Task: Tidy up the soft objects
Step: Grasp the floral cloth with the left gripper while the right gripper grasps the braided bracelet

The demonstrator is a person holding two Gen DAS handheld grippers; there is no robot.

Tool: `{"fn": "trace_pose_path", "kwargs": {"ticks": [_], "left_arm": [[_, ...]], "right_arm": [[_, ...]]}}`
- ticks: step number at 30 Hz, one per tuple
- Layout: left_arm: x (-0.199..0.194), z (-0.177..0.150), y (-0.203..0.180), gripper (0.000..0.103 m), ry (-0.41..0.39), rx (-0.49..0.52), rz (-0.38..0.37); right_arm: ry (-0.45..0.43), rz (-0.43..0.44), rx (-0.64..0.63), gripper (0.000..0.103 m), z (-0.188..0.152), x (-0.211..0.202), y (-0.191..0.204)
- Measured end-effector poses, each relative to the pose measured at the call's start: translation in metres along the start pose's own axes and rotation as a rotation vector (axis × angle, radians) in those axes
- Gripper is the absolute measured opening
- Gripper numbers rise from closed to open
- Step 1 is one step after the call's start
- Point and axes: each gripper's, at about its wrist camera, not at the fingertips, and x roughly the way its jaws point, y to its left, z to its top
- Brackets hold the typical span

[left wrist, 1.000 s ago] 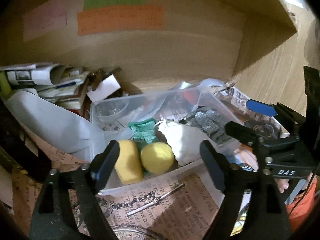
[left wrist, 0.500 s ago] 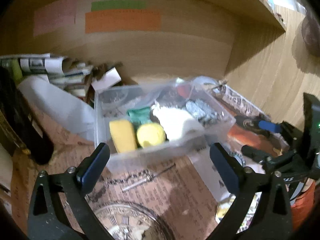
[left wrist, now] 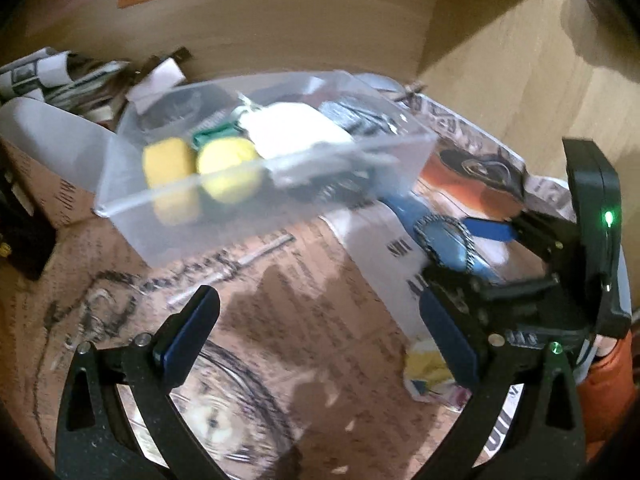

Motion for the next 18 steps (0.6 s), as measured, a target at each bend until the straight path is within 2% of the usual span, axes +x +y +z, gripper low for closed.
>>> {"fn": "trace_pose_path", "kwargs": {"ticks": [2,4,8,11,14,16,18], "left_arm": [[0.003,-0.004,-0.007,0.101,0.007,0.014,-0.014],[0.006,-0.007,-0.015,0.101,0.017,0.030,-0.032],[0.011,-0.015,-0.029,0.101,0.039,0.055,-0.060],[0.013,-0.019,-0.034,0.100,0.045,0.067,-0.069],[0.019,-0.022,-0.042,0.086,0.071,0.072,-0.106],[0.018,-0.025,-0.046,0.082,0.050,0.091,-0.082],[0.017,-0.027,-0.051,0.070,0.035,0.112,-0.066]], "right_arm": [[-0.013,-0.019,0.019,0.051,-0.002,-0.003,-0.003],[-0.028,-0.037,0.038,0.038,-0.006,-0.006,-0.008],[-0.047,-0.049,0.061,0.020,-0.011,-0.010,-0.015],[-0.063,-0.048,0.078,0.014,-0.015,-0.017,-0.019],[-0.086,-0.049,0.096,0.013,-0.021,-0.027,-0.021],[-0.099,-0.046,0.107,0.013,-0.023,-0.033,-0.024],[-0.115,-0.040,0.119,0.011,-0.025,-0.038,-0.027]]}}
